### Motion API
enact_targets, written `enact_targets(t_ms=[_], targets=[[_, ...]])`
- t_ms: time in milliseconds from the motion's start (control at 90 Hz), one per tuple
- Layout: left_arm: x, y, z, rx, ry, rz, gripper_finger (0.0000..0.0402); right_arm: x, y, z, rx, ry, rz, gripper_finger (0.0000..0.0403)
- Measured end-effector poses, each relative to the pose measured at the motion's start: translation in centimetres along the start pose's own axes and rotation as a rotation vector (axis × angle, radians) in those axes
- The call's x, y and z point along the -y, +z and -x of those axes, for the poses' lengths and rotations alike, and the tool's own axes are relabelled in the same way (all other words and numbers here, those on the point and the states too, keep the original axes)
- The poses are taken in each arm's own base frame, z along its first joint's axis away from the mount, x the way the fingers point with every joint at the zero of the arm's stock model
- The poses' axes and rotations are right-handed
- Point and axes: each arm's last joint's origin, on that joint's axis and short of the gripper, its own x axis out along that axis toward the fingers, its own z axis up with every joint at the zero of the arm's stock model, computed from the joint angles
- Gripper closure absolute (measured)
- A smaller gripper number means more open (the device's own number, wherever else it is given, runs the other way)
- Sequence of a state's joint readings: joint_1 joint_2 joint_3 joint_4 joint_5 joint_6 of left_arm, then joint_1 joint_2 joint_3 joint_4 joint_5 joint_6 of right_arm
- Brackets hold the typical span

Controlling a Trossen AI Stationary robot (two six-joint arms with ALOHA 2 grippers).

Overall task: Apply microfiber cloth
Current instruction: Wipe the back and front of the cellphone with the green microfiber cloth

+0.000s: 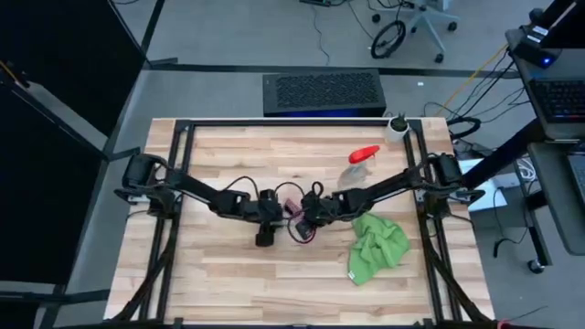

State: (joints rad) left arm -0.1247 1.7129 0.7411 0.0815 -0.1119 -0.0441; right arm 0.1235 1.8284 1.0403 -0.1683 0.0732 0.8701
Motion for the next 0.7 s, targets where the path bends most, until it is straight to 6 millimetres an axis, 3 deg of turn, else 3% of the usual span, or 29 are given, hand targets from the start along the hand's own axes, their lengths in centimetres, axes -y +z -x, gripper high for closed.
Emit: enact_targets(t_ms=[178, 367, 700], targets=[[0.1, 0.4, 2.6, -0.024, 0.039, -0.015, 0.0217, -1.6, 1.0, 1.6, 0.024, -0.098, 0.382, 0.0394], [0.4, 0.8, 5.0, -0.004, 0.058, -0.006, 0.0217, -2.7, 2.1, 1.7, 0.121, -0.213, 0.695, 0.0395], [0.8, 1.0, 9.4, 0.031, 0.099, 0.017, 0.0217, -0.6, 1.1, -3.1, 0.045, -0.461, 0.995, 0.0395]])
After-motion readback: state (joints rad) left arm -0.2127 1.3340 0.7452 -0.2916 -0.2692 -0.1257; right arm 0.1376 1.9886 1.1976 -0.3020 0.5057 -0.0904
